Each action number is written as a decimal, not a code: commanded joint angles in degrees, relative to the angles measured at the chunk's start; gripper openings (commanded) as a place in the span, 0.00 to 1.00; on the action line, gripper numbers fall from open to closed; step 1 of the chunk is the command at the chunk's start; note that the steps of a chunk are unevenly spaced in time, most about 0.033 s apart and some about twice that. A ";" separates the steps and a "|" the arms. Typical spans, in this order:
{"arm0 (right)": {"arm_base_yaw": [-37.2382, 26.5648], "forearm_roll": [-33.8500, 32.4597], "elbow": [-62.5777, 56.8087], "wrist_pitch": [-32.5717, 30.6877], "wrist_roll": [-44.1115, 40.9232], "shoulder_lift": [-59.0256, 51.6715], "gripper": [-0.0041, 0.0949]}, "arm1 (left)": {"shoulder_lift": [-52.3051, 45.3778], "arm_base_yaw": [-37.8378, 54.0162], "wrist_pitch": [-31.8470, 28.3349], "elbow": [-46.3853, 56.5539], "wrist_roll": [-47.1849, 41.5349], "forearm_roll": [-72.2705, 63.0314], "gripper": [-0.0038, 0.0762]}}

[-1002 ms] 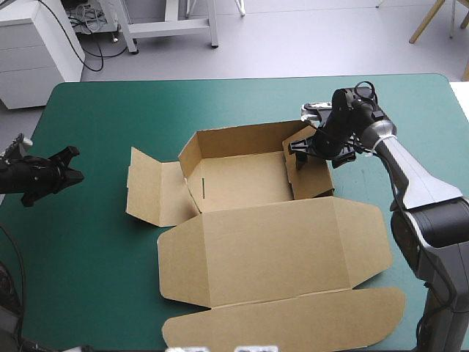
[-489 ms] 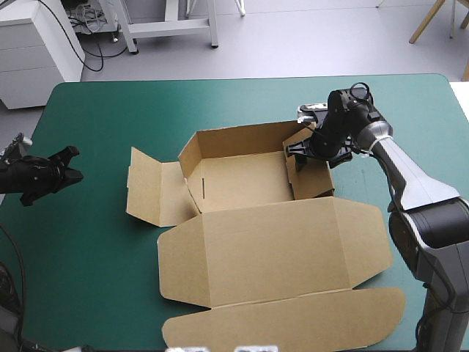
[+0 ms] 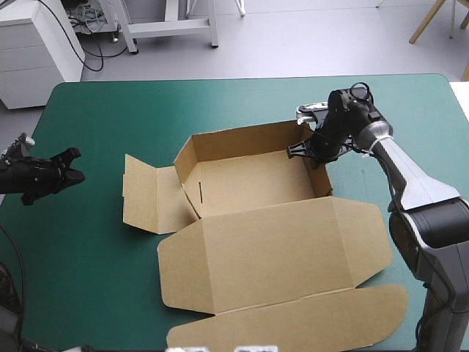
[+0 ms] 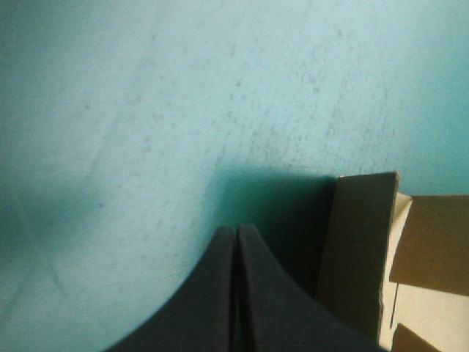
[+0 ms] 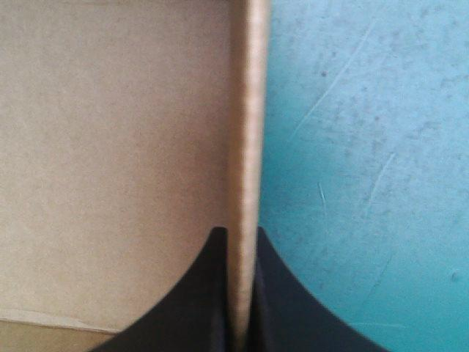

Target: Fold the box

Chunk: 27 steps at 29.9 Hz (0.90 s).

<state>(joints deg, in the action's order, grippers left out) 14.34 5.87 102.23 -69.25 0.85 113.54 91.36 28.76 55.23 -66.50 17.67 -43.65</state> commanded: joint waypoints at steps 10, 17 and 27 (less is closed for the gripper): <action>-2.17 9.43 7.31 1.48 6.60 -15.58 0.02 | -2.57 0.12 2.94 -1.35 10.87 -6.06 0.04; -5.14 9.70 7.44 0.58 6.86 -22.02 0.02 | -2.57 0.12 2.83 -1.35 11.59 -7.99 0.04; -6.76 9.80 7.44 0.97 6.75 -22.45 0.02 | -2.57 0.12 4.01 -1.35 20.12 -13.72 0.12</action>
<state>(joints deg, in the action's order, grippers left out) 8.03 13.61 107.98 -71.14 7.67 93.94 91.32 28.76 58.60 -66.50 35.50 -52.47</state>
